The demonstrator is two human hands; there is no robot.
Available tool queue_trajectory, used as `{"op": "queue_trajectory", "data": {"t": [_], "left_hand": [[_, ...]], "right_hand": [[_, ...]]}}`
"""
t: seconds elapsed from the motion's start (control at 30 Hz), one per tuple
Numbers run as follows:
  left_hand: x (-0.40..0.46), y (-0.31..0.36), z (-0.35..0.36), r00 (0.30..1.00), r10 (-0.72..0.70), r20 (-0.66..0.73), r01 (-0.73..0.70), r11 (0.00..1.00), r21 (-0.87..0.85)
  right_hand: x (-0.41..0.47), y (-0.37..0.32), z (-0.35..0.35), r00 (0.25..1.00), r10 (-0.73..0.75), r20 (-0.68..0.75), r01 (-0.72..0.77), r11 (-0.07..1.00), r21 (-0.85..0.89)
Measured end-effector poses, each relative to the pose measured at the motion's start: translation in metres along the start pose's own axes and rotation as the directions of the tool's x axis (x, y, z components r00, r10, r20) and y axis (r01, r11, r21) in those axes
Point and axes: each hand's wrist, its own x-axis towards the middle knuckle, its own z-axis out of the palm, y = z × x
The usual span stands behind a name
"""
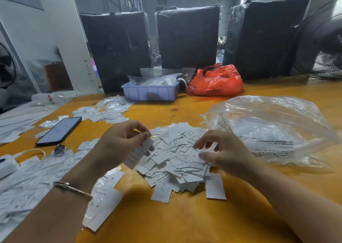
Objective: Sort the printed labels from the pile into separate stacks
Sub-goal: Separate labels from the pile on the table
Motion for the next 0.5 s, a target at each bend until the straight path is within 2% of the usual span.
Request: {"op": "queue_trajectory", "data": {"t": [0.07,0.17,0.23,0.4,0.5], "left_hand": [[0.003,-0.008,-0.009,0.996,-0.08,-0.031,0.084,0.986,0.147],[0.008,-0.02,-0.021,0.979,-0.205,-0.015,0.194,0.9,0.391],[0.01,-0.026,-0.025,0.968,-0.252,-0.008,0.226,0.853,0.47],[0.011,-0.04,-0.029,0.969,-0.24,-0.055,0.219,0.738,0.638],[0.012,-0.047,-0.028,0.972,-0.22,-0.08,0.215,0.707,0.674]], "right_hand": [[0.0,0.0,0.003,0.996,-0.008,0.084,0.016,0.996,-0.085],[0.001,0.001,0.005,0.991,0.006,0.13,0.025,0.971,-0.237],[0.002,0.003,0.006,0.989,-0.013,0.149,0.054,0.96,-0.273],[0.004,0.006,0.011,0.981,-0.092,0.171,0.147,0.926,-0.348],[0.004,0.006,0.013,0.975,-0.158,0.158,0.207,0.903,-0.375]]}}
